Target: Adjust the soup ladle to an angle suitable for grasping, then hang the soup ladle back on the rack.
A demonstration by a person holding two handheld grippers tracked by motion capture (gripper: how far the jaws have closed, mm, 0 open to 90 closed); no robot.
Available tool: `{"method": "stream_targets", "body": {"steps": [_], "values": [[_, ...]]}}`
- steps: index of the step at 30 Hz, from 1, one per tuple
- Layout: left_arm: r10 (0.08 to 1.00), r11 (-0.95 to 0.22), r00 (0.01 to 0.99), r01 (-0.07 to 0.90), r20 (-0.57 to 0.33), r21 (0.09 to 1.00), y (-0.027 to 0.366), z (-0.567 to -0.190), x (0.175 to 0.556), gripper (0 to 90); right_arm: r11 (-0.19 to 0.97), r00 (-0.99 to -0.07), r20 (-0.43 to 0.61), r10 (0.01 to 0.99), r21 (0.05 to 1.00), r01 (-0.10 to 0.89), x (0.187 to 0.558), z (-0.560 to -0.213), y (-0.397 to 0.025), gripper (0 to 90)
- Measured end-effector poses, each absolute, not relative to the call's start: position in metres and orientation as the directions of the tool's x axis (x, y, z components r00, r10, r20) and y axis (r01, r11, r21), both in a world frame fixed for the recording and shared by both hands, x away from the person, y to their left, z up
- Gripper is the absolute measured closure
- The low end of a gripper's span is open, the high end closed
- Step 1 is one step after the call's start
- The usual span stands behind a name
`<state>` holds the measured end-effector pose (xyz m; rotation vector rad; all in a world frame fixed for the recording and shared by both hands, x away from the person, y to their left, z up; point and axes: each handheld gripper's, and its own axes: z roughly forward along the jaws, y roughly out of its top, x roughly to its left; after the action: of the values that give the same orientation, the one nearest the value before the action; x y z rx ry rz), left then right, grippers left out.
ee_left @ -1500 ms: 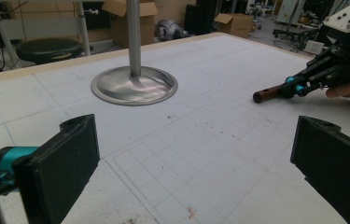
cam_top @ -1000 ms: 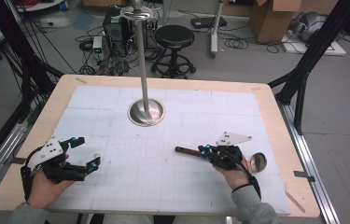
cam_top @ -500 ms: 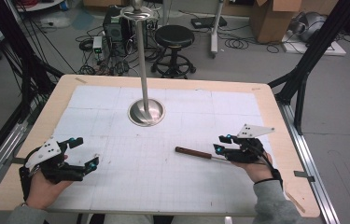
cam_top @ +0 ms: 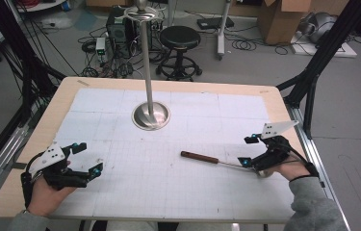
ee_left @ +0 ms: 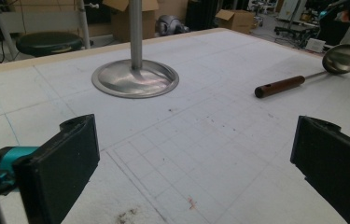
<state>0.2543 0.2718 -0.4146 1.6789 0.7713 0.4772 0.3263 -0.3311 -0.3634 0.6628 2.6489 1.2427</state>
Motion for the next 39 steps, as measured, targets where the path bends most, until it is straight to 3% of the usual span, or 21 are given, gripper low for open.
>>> {"method": "stream_targets", "body": {"steps": [4,9,22,36,39], "values": [[0.708,-0.115,0.701,0.238,-0.089,0.964,0.271,-0.415,0.254,1.7,0.619,-0.913,0.028,0.407,0.726,0.298,0.330,-0.352,-0.337,9.5],[0.711,-0.116,0.699,0.234,-0.084,0.965,0.272,-0.414,0.252,1.8,0.753,-0.936,0.013,0.353,0.590,0.292,0.338,-0.357,-0.325,9.5],[0.719,-0.125,0.690,0.237,-0.077,0.964,0.272,-0.414,0.248,1.7,0.860,-0.964,0.002,0.265,0.451,0.237,0.351,-0.379,-0.303,9.9],[0.720,-0.119,0.688,0.249,-0.089,0.961,0.274,-0.414,0.242,1.8,0.931,-0.983,0.032,0.184,0.315,0.184,0.361,-0.388,-0.280,16.8],[0.722,-0.118,0.686,0.251,-0.090,0.961,0.275,-0.414,0.241,1.8,0.943,-0.985,0.037,0.169,0.286,0.172,0.362,-0.391,-0.276,22.4]]}}
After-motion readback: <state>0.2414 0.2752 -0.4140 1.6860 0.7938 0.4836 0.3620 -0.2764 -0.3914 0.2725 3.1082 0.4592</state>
